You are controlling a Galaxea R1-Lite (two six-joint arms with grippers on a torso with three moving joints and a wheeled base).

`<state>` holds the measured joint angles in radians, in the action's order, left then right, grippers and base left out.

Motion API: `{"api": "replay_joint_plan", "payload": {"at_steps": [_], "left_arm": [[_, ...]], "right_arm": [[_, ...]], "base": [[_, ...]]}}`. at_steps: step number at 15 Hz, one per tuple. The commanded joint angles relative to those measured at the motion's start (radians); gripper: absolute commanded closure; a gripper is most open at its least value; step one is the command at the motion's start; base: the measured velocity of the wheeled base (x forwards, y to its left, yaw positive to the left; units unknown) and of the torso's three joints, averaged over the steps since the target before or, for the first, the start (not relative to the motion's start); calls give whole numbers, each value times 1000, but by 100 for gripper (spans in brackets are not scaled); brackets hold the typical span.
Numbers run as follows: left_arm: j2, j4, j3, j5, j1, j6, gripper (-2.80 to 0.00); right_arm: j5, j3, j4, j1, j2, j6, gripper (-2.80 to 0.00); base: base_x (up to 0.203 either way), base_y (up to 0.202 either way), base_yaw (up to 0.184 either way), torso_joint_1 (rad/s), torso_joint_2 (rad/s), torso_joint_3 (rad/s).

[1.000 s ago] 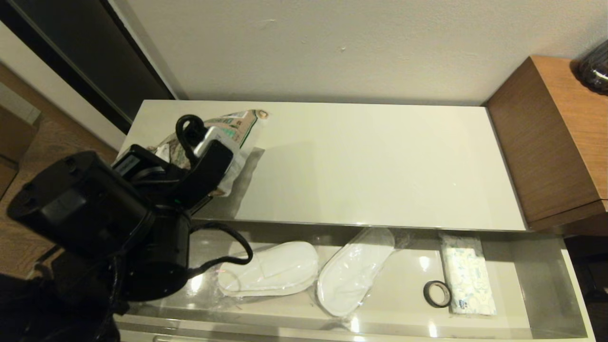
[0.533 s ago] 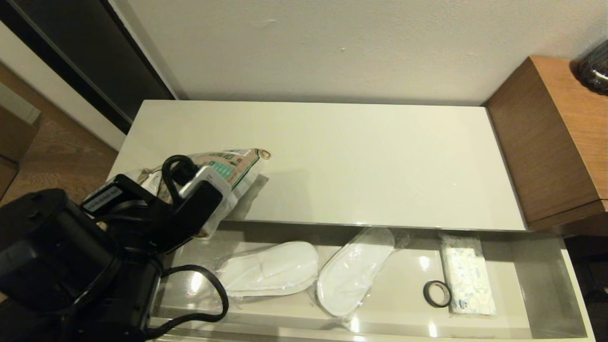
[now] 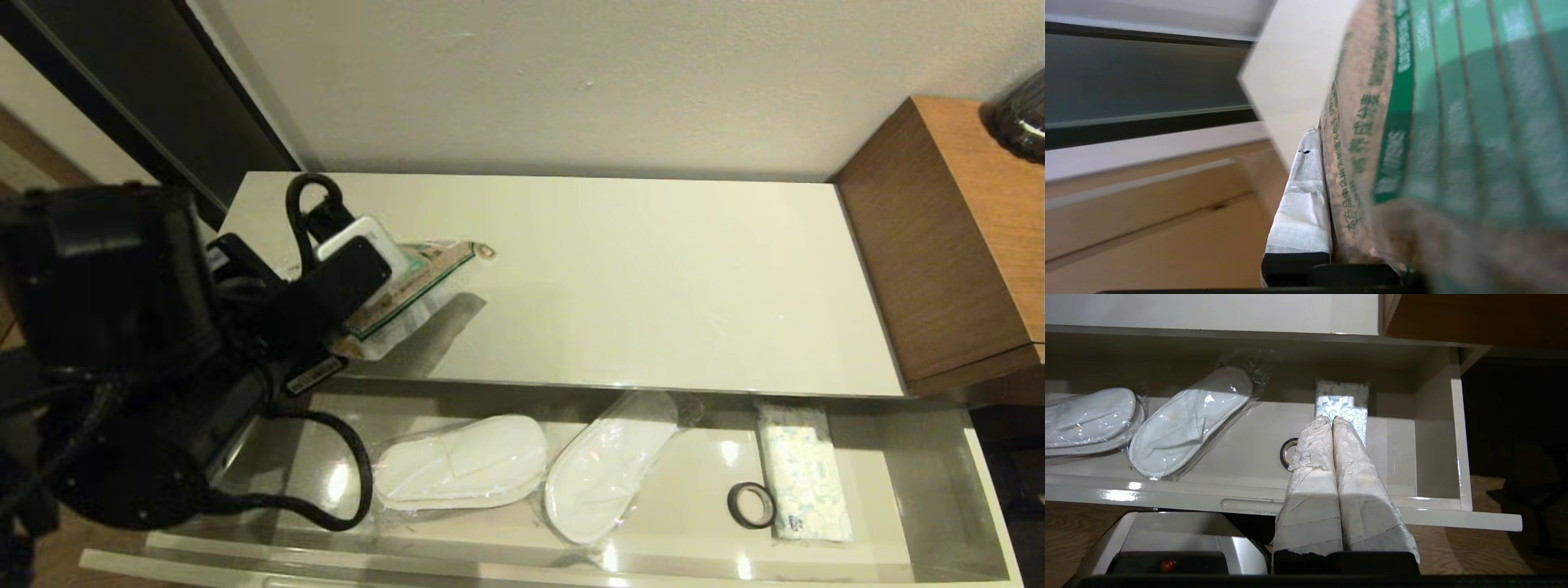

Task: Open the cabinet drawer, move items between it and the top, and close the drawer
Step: Put the solid drinks in the drawer

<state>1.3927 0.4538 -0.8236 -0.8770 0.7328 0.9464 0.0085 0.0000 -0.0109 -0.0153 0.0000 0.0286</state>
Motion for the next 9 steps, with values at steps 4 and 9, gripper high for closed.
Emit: {"api": "replay_joint_plan", "payload": {"at_steps": [4,9], "left_arm": [[70,-686,-256,160,-65,-504,0],[34,-896,-273,349,-85,-844,0]], "right_arm": [[1,0,0,0,2,1,0],[-1,0,0,0,0,1,0]], "base": [[0,0,0,0,0,0],[0,0,0,0,0,0]]}}
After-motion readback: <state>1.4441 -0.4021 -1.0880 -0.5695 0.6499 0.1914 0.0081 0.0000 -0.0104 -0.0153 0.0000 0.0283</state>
